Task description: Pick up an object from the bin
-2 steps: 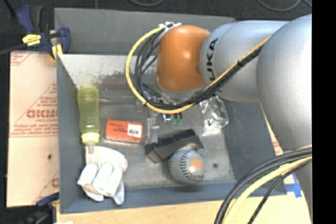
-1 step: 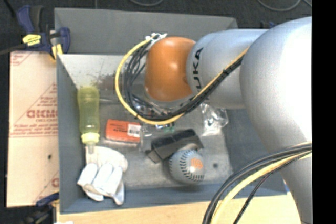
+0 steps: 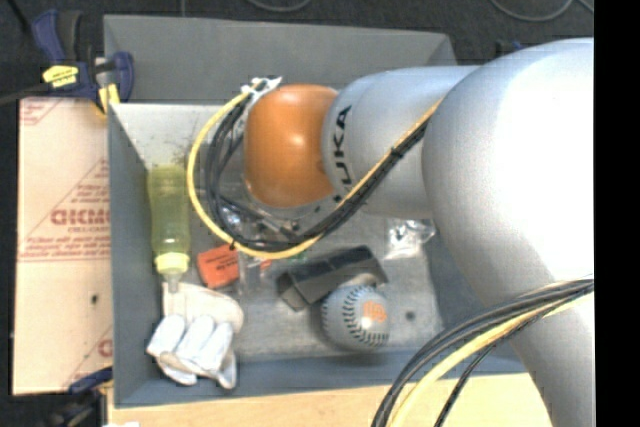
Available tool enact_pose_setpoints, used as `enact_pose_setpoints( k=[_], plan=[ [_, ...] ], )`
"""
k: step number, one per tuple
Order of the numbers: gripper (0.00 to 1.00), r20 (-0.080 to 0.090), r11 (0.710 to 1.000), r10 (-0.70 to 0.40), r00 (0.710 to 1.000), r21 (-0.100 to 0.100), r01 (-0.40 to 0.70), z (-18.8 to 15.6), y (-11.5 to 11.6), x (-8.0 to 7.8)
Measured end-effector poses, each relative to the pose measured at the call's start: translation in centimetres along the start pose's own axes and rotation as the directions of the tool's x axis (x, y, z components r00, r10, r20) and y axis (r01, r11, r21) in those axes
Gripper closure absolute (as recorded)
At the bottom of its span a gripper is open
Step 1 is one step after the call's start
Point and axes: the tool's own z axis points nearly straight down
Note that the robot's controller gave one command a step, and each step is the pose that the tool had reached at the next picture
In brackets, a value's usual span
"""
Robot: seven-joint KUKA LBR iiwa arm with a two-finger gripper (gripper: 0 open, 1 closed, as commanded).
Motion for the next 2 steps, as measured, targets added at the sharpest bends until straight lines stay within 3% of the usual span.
enact_pose_setpoints(
  k=[1,2],
  plan=[
    [1.00,0.000,1.000,0.001,1.000,0.000,-0.001,0.0,0.0,0.0],
    [1.00,0.002,1.000,0.000,1.000,-0.001,0.000,-7.3,1.2,0.1]
  ],
)
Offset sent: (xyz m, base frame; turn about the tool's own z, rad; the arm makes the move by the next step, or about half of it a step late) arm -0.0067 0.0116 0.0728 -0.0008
